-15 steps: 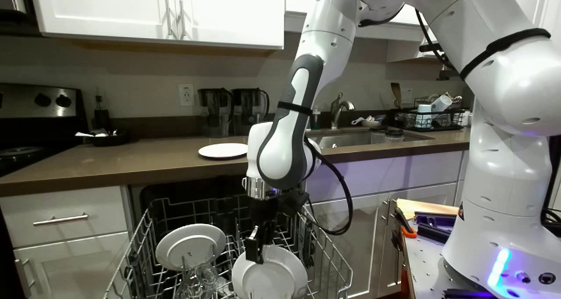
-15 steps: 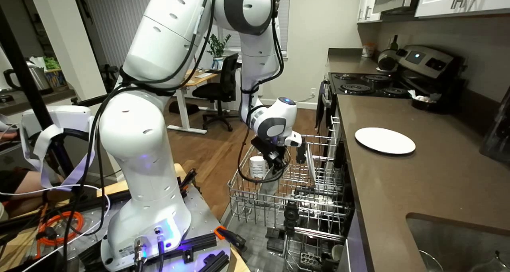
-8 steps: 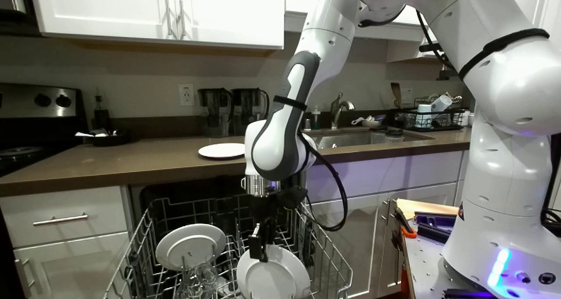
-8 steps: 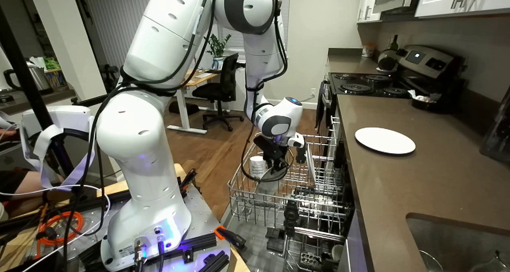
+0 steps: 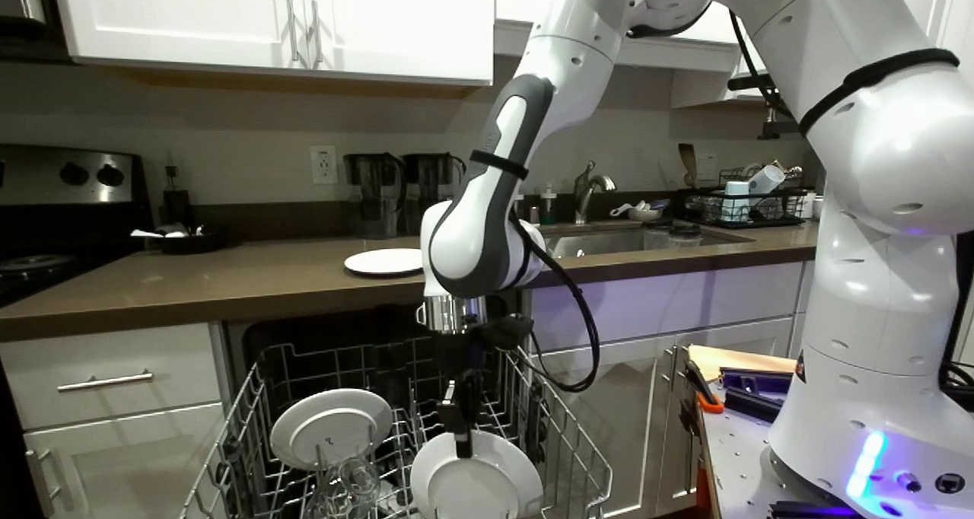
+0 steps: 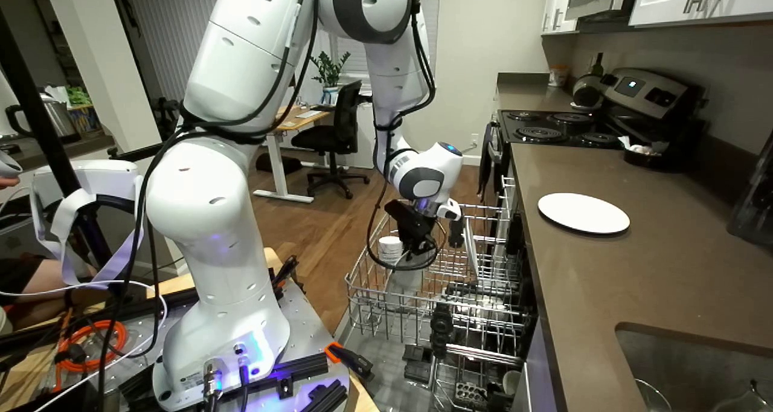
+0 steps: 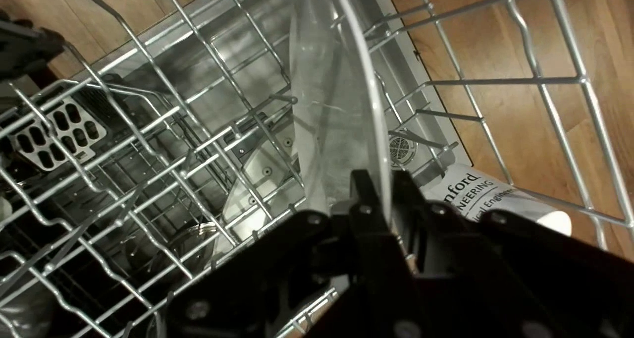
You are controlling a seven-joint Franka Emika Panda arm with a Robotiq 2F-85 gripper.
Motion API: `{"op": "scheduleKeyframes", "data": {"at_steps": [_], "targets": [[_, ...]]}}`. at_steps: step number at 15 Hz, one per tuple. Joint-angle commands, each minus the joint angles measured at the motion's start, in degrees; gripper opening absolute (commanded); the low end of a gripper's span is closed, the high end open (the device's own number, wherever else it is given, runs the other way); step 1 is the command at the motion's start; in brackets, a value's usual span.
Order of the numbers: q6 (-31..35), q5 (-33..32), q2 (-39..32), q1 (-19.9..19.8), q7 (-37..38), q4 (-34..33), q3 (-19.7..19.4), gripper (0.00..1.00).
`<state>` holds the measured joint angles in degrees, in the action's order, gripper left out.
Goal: Move the white plate on the right side of the dishwasher to the front
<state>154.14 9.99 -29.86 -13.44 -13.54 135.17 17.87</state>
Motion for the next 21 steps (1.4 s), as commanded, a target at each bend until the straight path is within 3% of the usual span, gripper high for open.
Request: {"op": "scheduleKeyframes", "data": {"at_steps": [1,7,8,9,18,21], "targets": [[-5.0,3.89,6.3,-1.44,-4.71,2.66,0.4,0.04],[-9.99,7.82,10.44,0.39,-8.88,2.87,-2.29,0.04],[-10.3,8.53,10.41,0.57,-9.44,2.72,-2.63,0.42],[-10.42,9.14,10.43,0.68,-10.14,2.66,-2.85,0.43],[-9.97,16.14,7.95,1.29,-17.15,1.1,-1.7,0.98],[-8.7,16.06,6.05,2.74,-17.4,0.4,-1.78,1.0]]}}
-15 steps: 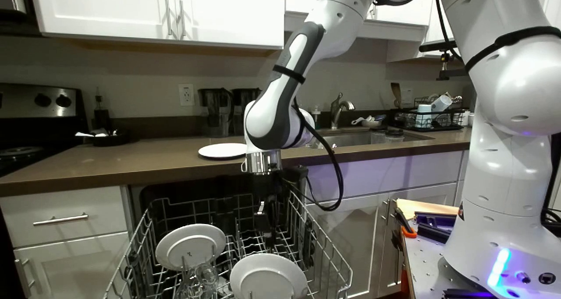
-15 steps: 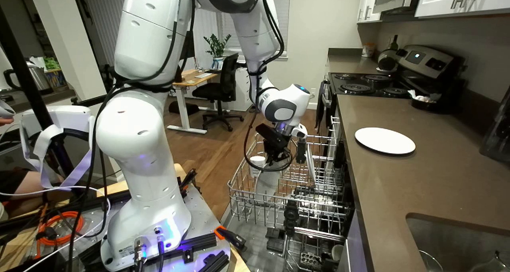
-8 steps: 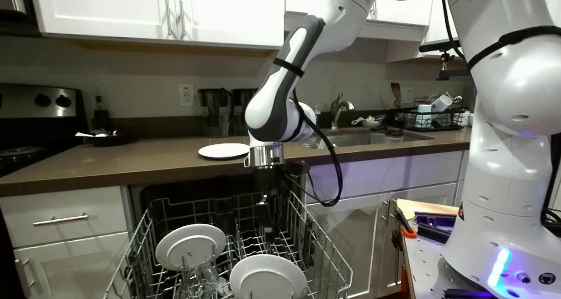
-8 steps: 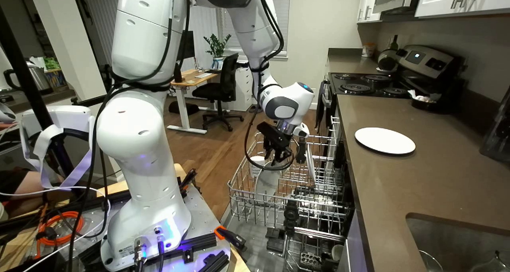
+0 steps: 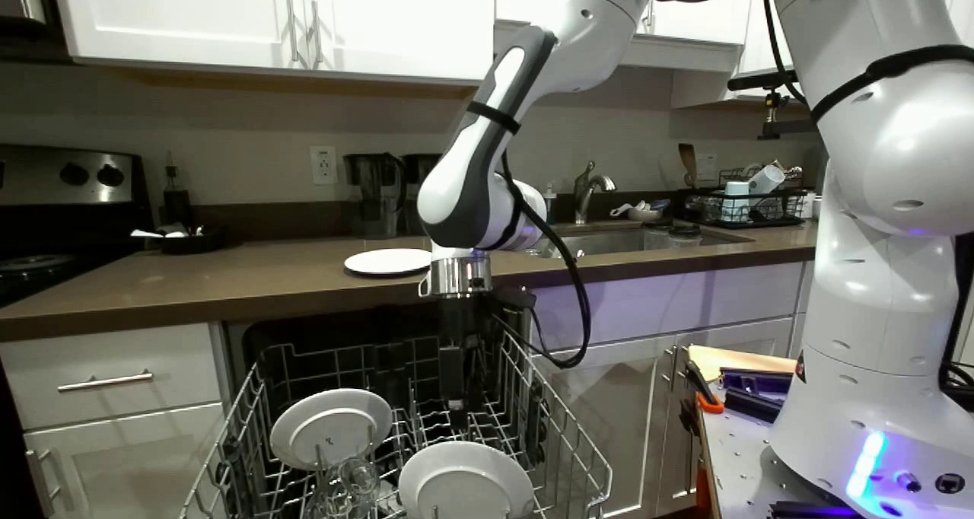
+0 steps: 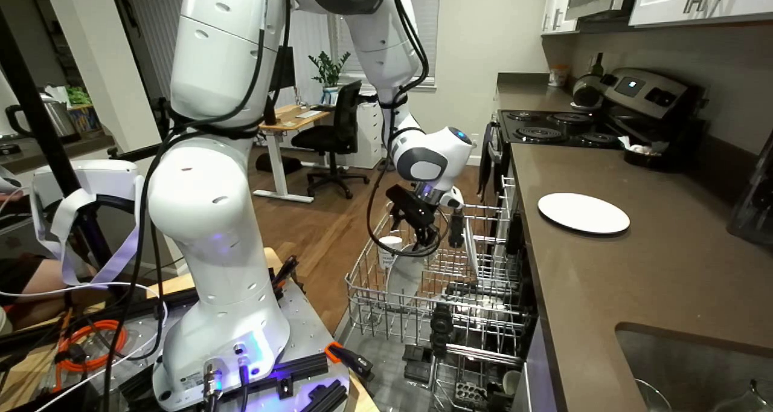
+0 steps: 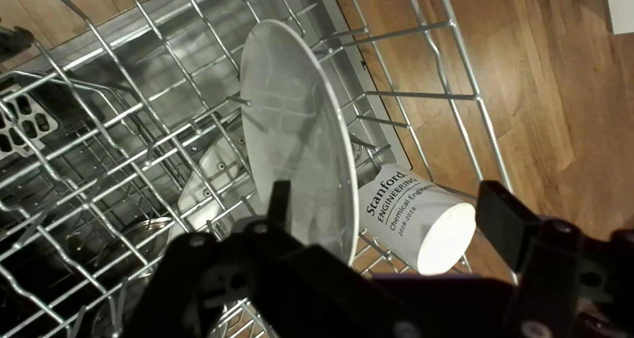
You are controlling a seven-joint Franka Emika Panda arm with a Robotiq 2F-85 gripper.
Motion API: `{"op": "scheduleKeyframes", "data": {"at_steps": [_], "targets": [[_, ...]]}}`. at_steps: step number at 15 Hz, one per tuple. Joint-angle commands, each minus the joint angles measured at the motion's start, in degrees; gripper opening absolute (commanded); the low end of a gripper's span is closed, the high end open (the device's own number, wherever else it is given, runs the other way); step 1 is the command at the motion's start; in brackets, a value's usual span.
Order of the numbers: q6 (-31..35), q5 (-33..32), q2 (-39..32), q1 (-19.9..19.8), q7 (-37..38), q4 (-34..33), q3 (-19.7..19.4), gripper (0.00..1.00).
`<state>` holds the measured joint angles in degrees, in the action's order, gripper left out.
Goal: Move the white plate on the right side of the dishwasher to the front
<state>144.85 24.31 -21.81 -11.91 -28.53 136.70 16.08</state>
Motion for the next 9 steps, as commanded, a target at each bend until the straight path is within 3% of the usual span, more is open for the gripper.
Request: {"op": "scheduleKeyframes", "data": {"at_steps": [1,8,9], "targets": [[1.2,1.01,-2.64,1.9,-2.08,-1.3,-0.21,1.0],[12.77,-7.04,-8.91,6.01,1.53,-1.66,-2.87,1.0],[13.95,-7.98,-9.81,5.73,1.64,-1.79,-2.71,0.9]]}}
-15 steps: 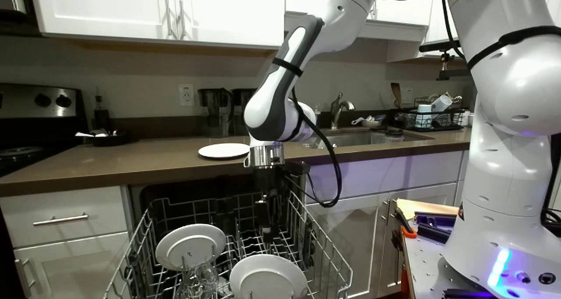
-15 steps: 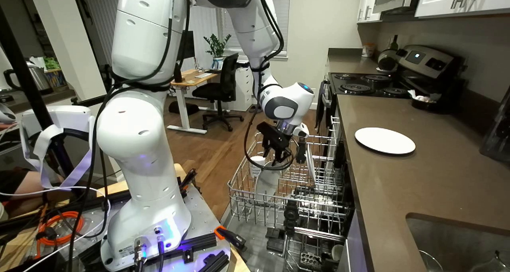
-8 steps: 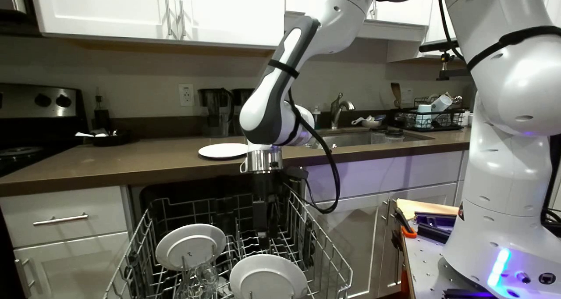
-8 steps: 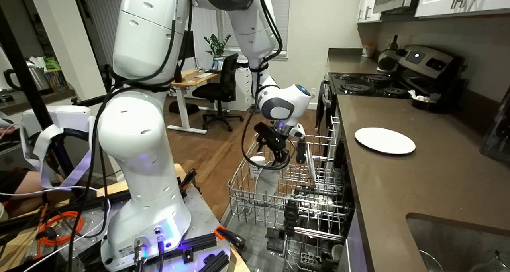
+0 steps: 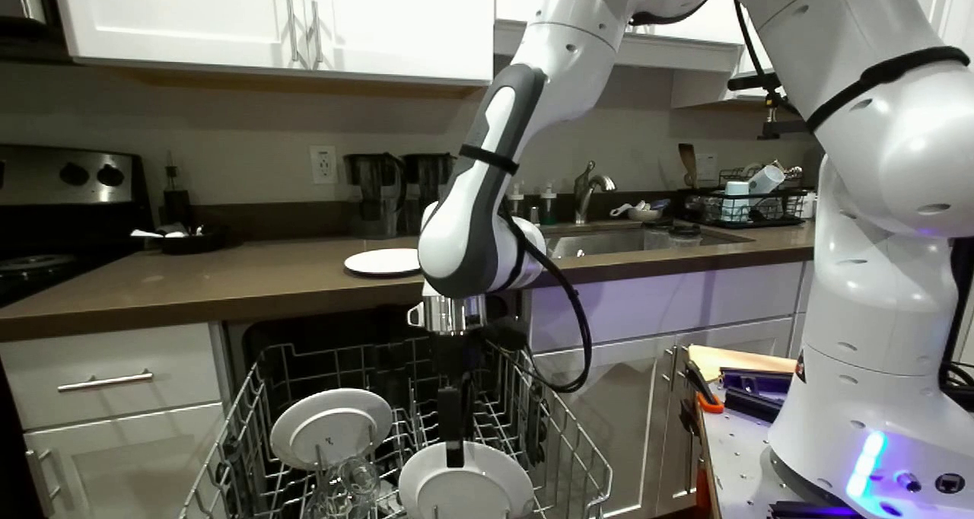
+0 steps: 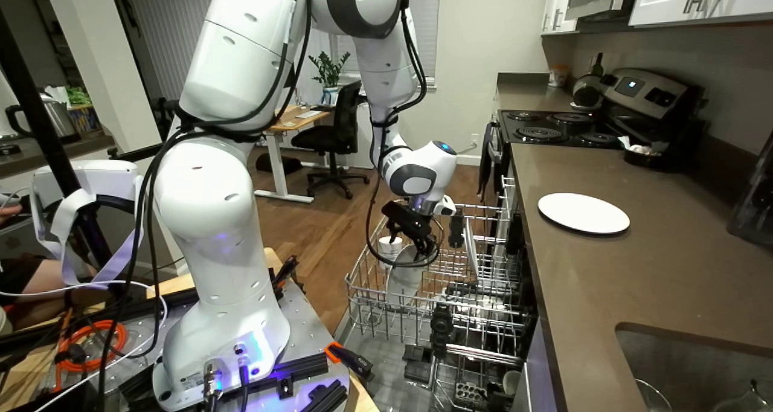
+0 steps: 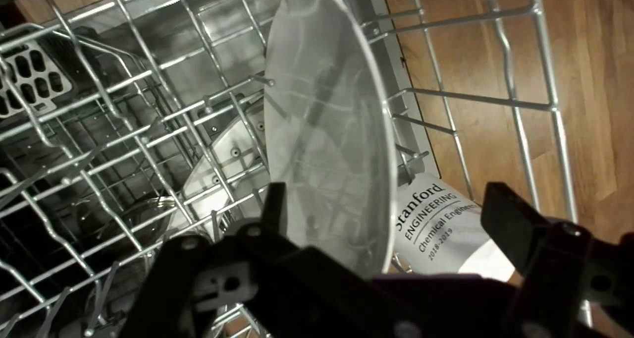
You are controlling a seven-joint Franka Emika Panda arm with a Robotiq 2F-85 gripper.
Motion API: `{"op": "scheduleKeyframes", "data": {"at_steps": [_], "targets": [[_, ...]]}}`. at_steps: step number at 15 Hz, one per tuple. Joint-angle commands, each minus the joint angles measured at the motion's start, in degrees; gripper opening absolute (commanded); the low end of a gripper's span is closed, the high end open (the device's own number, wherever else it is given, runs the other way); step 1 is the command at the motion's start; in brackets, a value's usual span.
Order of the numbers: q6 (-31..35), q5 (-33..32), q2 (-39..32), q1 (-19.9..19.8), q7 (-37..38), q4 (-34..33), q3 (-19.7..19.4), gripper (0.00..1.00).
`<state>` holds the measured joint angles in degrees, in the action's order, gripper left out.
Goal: Move the white plate on the right side of the dishwasher to the front
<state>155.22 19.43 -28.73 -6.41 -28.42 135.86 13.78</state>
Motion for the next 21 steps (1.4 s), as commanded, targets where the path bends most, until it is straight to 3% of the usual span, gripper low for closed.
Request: {"op": "scheduleKeyframes", "data": {"at_steps": [1,6,12,18,21], "targets": [[4.32,-4.01,-3.58,-0.12,1.75,-0.99,-0.22,0.73],[6.36,-6.51,-5.67,-2.01,2.17,-1.38,1.12,0.39],[3.14,-5.72,-1.15,-3.74,2.82,0.76,2.84,0.02],[-2.63,-3.87,5.25,-6.28,1.25,3.03,4.38,0.03],[-7.08,-3.71,8.6,-5.25,1.31,3.45,3.3,0.03]]}}
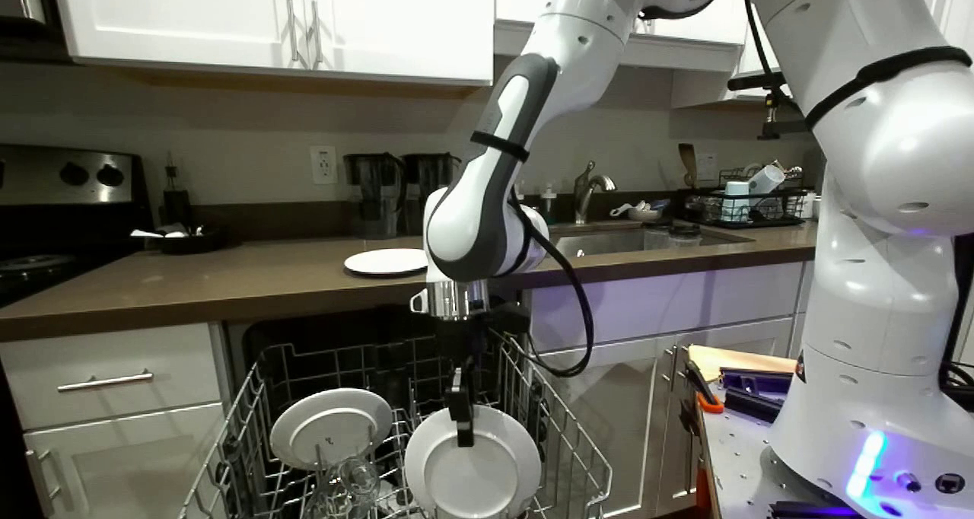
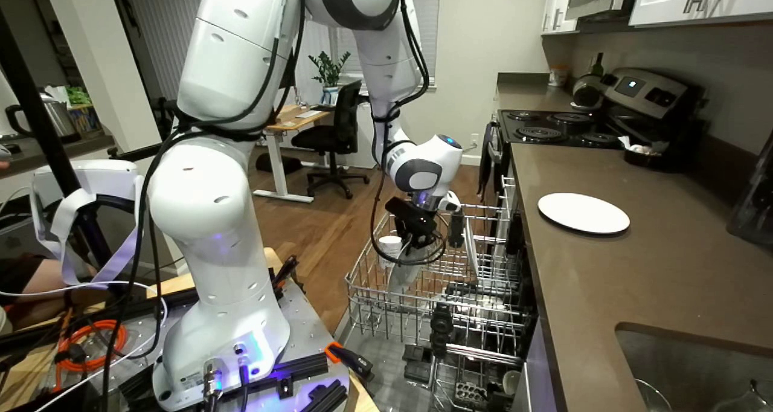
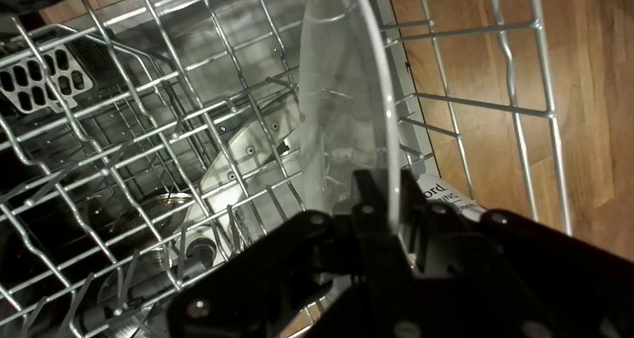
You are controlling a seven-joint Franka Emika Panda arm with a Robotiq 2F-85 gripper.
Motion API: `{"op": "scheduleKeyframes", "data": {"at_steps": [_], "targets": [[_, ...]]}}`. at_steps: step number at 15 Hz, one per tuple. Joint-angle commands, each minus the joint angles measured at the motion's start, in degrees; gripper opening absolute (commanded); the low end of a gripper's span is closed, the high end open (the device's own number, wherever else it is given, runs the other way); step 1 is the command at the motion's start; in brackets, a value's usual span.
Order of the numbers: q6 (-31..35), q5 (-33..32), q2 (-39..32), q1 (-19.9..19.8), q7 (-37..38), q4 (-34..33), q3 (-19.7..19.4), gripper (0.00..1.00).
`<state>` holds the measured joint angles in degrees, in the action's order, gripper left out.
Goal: Move the white plate on the right side of the dishwasher to the front
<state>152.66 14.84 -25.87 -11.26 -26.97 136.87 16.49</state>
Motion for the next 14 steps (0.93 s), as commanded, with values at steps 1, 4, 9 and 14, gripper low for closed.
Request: {"op": "scheduleKeyframes", "data": {"at_steps": [1,4,9,14], "targets": [[-6.24,0.51,7.01,0.46,0.3,2.55,-0.1,0.03],[-9.09,-0.38,10.23,2.64,1.12,3.05,-1.75,0.03],[-9.28,-3.4,14.01,7.23,2.81,4.31,-5.01,0.03],[-8.16,-5.7,14.68,9.98,1.6,4.72,-6.06,0.03]]}}
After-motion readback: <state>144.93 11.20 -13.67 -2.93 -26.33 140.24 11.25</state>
